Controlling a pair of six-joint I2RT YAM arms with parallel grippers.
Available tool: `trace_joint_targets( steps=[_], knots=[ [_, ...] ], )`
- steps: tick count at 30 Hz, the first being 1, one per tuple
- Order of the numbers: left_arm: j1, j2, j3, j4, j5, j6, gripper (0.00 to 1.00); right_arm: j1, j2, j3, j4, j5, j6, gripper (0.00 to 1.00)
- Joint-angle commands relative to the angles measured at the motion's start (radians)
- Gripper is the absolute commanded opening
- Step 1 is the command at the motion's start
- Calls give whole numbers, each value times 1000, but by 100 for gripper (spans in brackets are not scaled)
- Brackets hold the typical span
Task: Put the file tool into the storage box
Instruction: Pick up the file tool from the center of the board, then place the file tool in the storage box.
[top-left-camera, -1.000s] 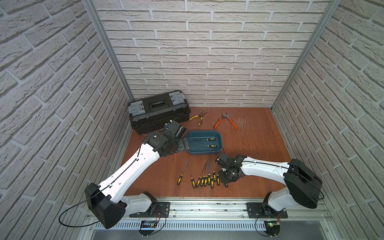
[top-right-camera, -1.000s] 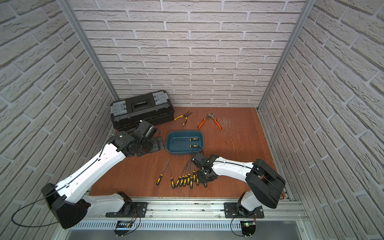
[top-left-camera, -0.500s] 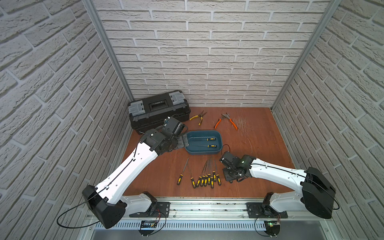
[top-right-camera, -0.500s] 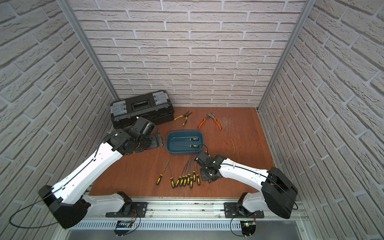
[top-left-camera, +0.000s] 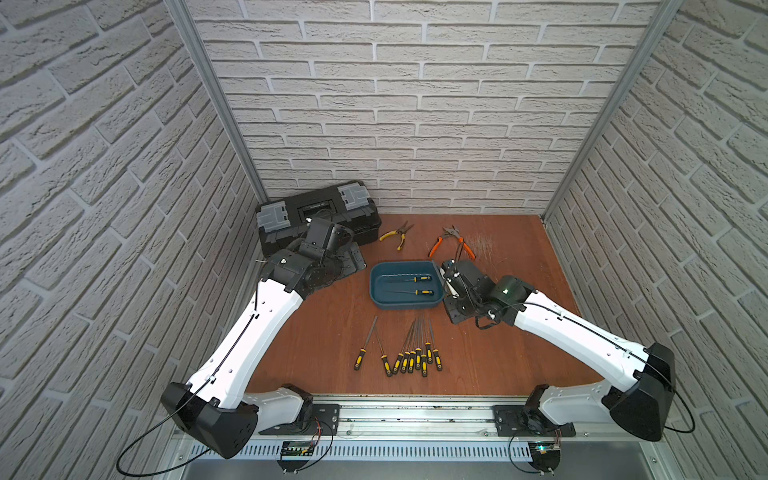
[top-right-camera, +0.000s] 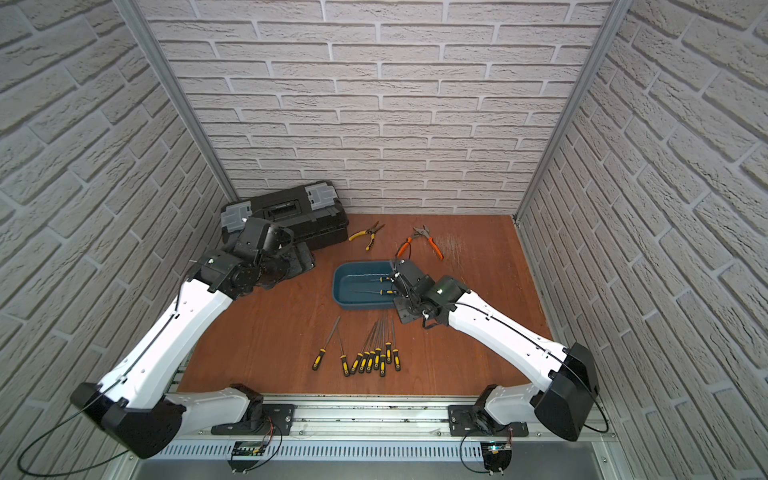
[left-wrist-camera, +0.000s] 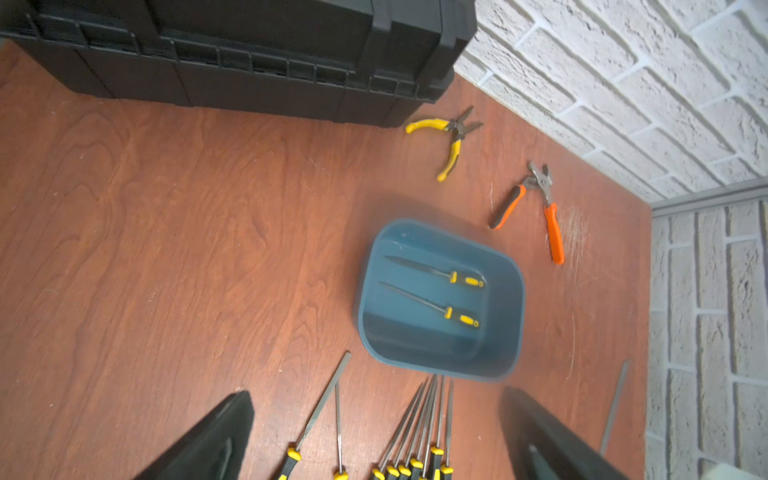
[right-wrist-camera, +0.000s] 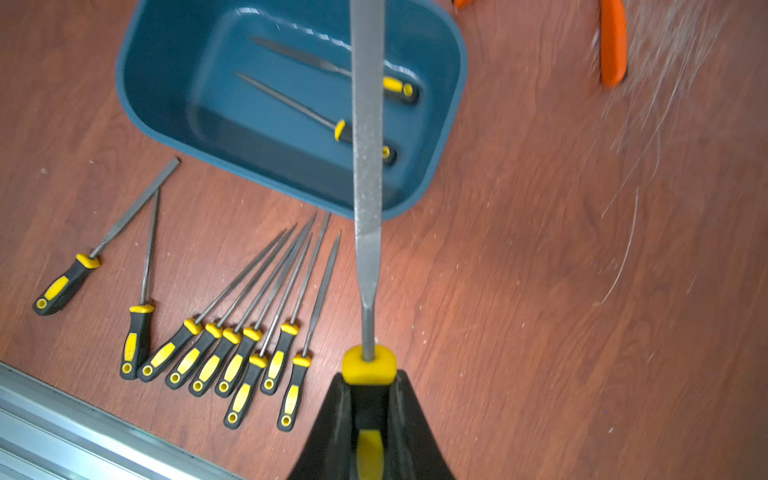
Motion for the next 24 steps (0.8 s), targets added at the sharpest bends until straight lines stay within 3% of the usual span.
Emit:
trace_joint_targets(
  steps=[1, 5, 12, 17, 24],
  knots=[
    [30, -35, -14, 0, 38, 37, 98, -42, 64, 93, -10, -74, -274, 7],
    [44, -34, 12, -94, 24, 83, 98, -72, 172, 212, 8, -183, -462, 7],
    [67, -16, -5, -129, 40, 99, 98, -76, 391, 380, 28, -252, -713, 6],
    [78, 53, 72, -165, 35, 128, 98, -77, 514, 446, 42, -237, -790, 5],
    [132, 92, 111, -196, 68, 175, 98, -75, 584, 381, 143, -102, -840, 4]
  ],
)
